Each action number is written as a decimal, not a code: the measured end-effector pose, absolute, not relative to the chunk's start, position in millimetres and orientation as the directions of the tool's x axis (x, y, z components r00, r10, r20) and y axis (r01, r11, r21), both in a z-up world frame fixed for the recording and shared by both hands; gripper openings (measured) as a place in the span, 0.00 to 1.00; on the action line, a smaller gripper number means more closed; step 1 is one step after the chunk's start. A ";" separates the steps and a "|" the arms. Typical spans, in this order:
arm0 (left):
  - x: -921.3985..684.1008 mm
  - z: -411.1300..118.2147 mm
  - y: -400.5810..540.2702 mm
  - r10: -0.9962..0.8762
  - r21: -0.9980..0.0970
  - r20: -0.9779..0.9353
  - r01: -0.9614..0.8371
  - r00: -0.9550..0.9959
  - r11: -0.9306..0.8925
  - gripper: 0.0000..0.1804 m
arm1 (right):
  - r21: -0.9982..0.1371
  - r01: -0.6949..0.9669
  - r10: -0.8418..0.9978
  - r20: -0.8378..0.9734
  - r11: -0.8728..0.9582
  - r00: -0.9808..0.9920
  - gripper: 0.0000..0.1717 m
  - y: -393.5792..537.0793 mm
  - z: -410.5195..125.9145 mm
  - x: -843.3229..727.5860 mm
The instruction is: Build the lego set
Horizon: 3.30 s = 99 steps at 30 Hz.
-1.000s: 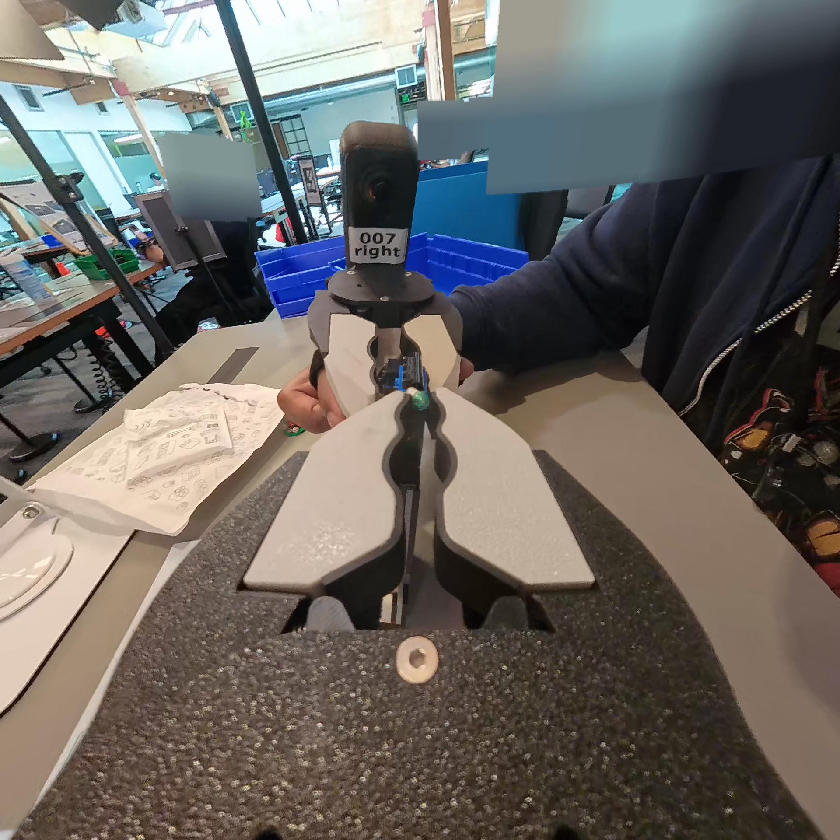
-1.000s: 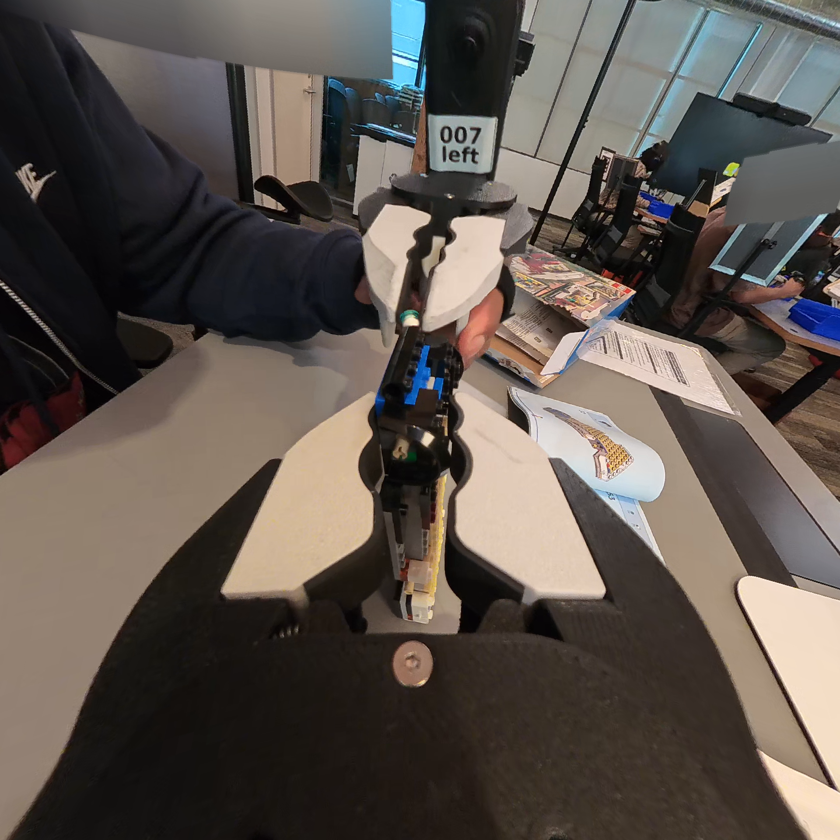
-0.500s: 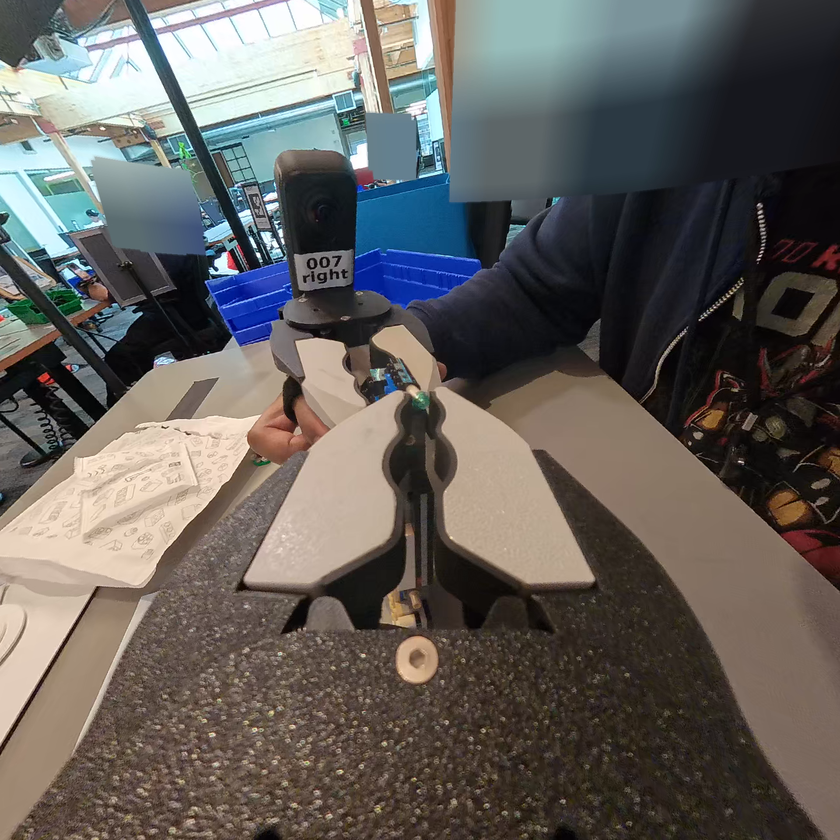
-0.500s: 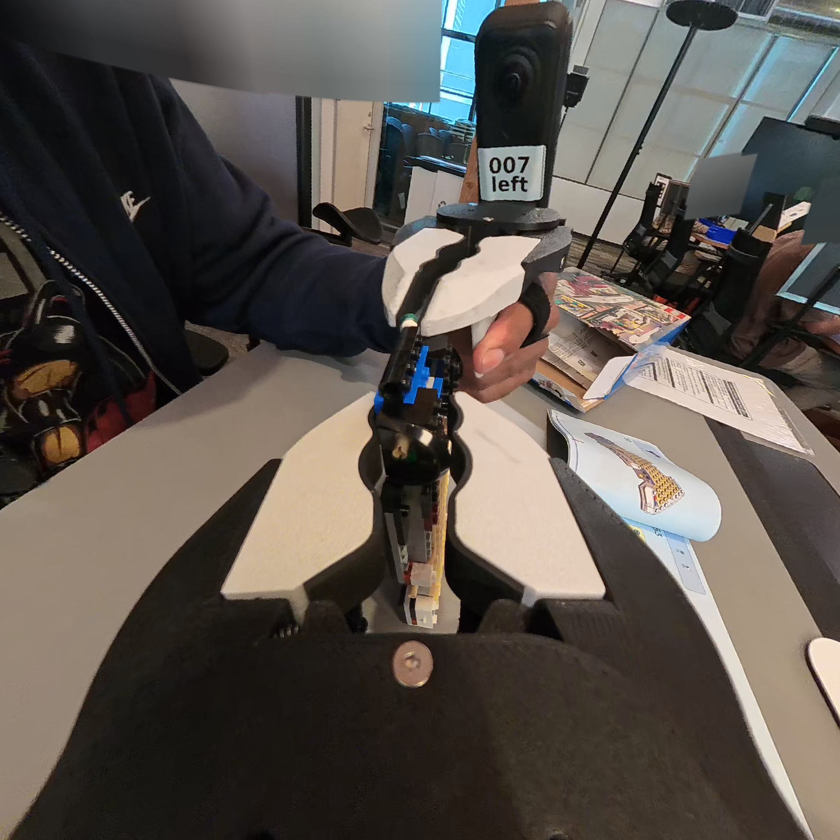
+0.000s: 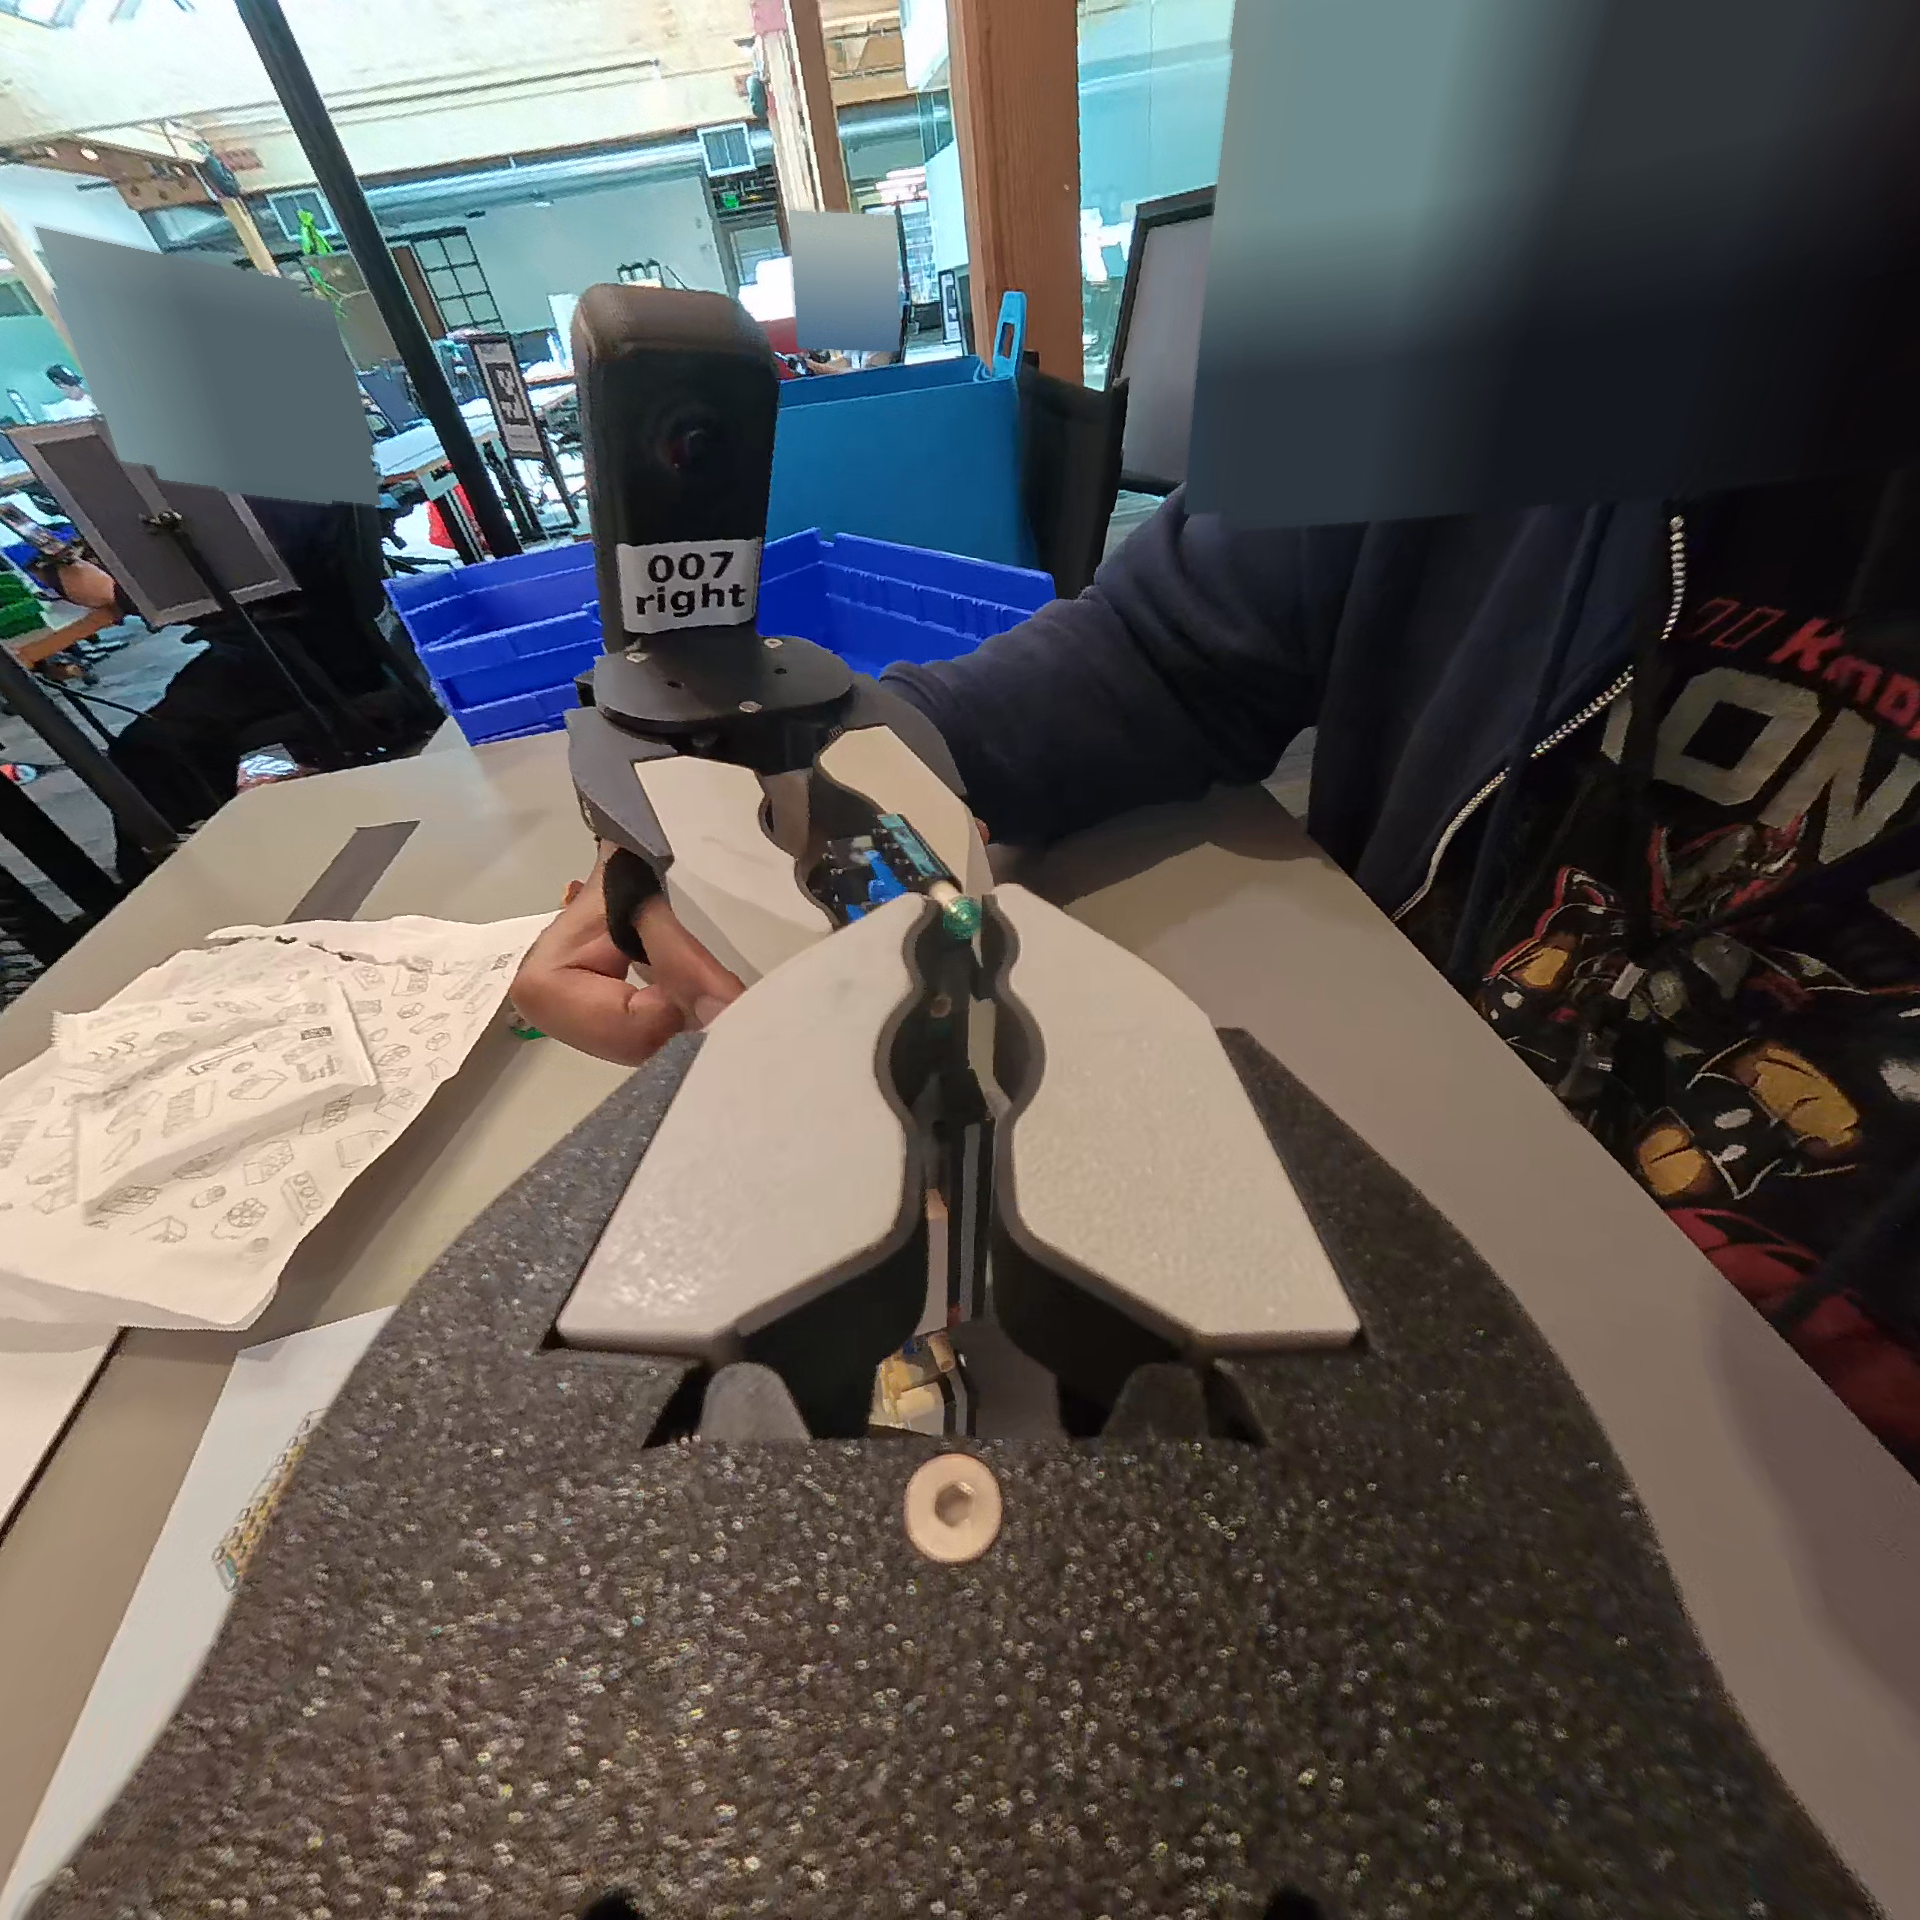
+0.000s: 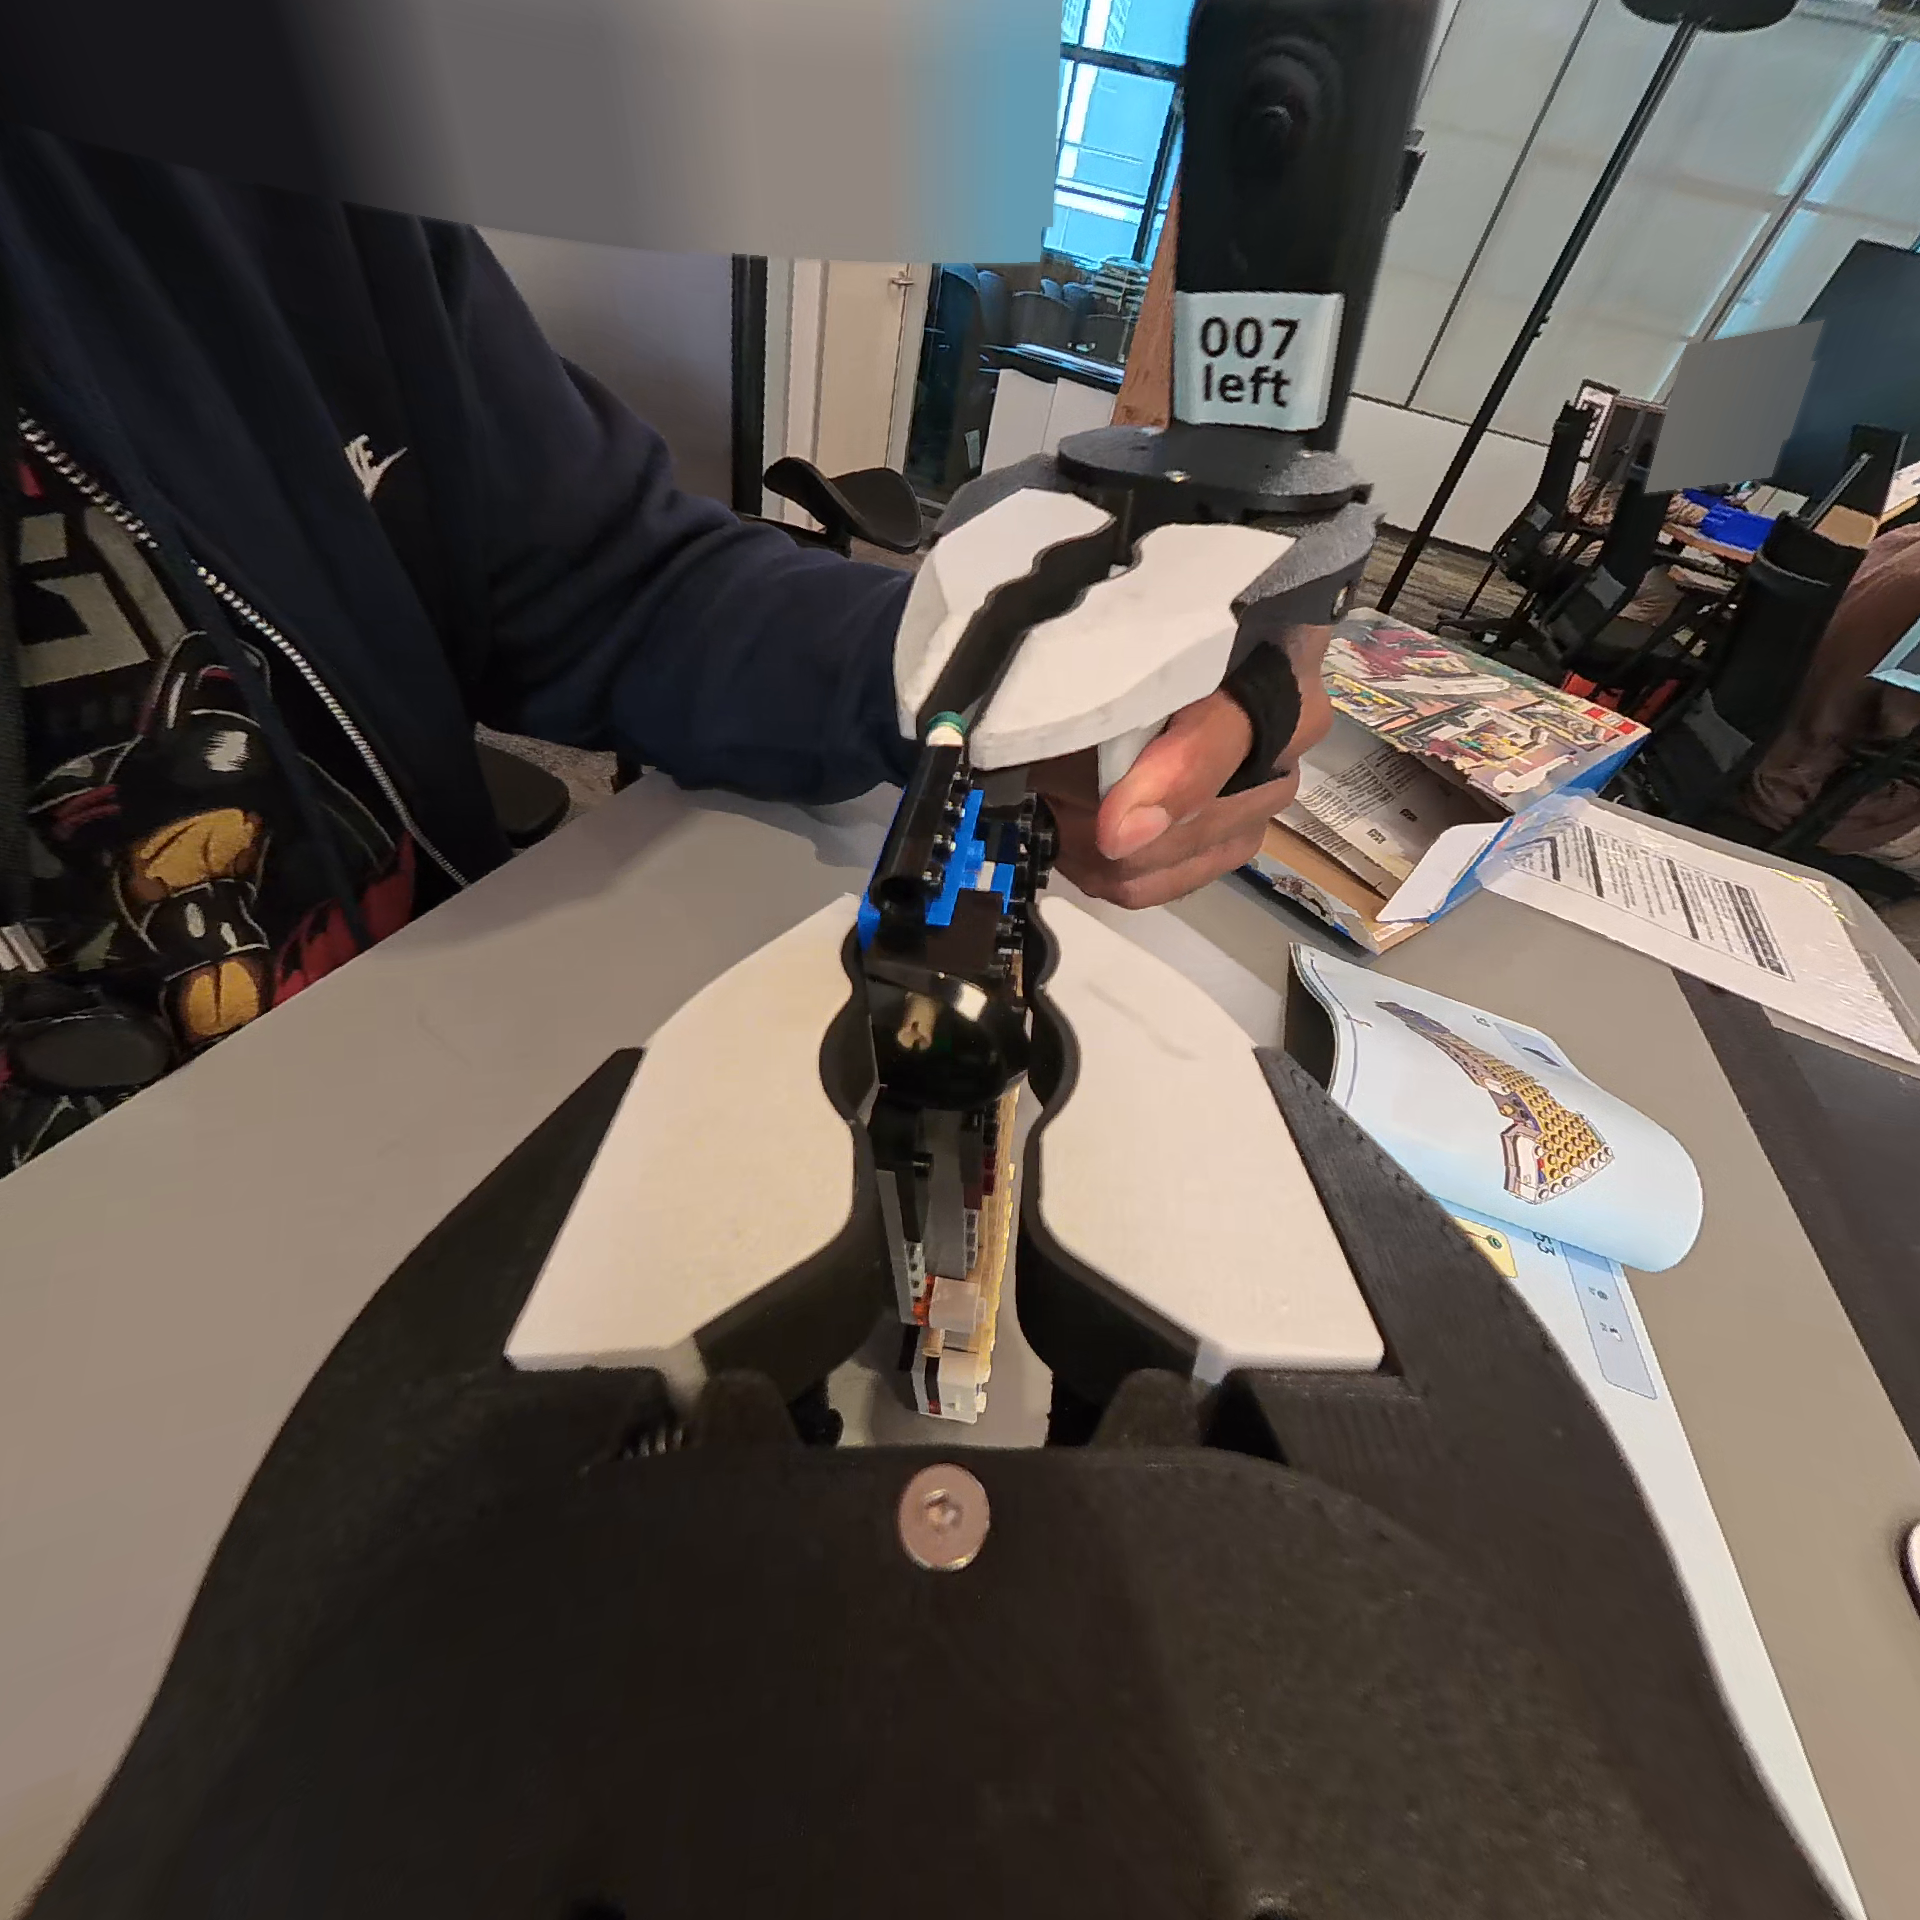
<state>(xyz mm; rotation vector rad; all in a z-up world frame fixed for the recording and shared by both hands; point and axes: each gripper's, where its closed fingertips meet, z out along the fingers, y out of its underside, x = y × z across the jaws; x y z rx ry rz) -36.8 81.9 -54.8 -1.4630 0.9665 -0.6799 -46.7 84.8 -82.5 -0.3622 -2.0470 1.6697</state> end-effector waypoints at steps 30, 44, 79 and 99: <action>-31.8 -50.8 80.6 -0.899 -0.983 0.062 -0.128 0.434 -0.129 0.03 | -0.944 -0.073 0.467 0.226 0.323 -0.855 0.15 80.1 -86.3 -45.3; -45.3 -46.1 89.6 -0.859 -0.992 0.097 0.115 0.503 -0.044 0.03 | -0.950 -0.090 0.548 0.248 0.299 -0.799 0.15 89.2 -84.8 -52.6; -55.7 -40.9 96.8 -0.846 -0.964 0.166 0.263 0.507 -0.032 0.03 | -0.975 -0.020 0.615 0.157 0.223 -0.772 0.15 97.2 -82.1 -60.3; -60.2 -52.0 95.2 -0.762 -0.996 0.024 0.079 0.647 0.035 0.03 | -0.976 -0.018 0.624 0.153 0.218 -0.766 0.15 97.8 -81.2 -61.5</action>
